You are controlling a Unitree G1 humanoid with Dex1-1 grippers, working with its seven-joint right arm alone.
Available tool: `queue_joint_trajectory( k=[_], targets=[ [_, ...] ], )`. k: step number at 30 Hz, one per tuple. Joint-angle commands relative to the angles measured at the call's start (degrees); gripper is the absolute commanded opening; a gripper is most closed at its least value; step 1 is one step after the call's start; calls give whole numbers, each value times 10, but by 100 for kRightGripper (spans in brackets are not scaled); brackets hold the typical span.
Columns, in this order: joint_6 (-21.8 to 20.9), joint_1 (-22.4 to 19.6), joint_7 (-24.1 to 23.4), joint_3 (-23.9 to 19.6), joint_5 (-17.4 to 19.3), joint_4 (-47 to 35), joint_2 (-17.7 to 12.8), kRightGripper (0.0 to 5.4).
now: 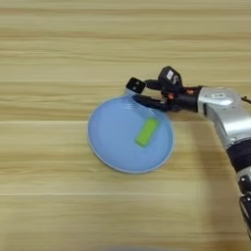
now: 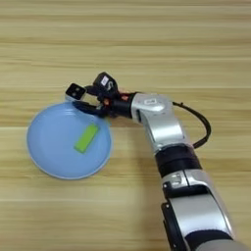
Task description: Move the objects on the table
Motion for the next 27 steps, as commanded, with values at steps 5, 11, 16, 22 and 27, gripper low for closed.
queue_joint_trajectory(
  k=[5, 11, 16, 22, 27],
  targets=[
    [-24, -76, -20, -50, 13, 23, -64, 249],
    [-35, -76, -20, -63, 9, 45, -94, 249],
    [-41, -76, -19, -69, 6, 62, -116, 249],
    [-41, -67, -9, -81, 6, 72, -154, 249],
    [-34, -49, -3, -86, 10, 53, -168, 249]
  ],
)
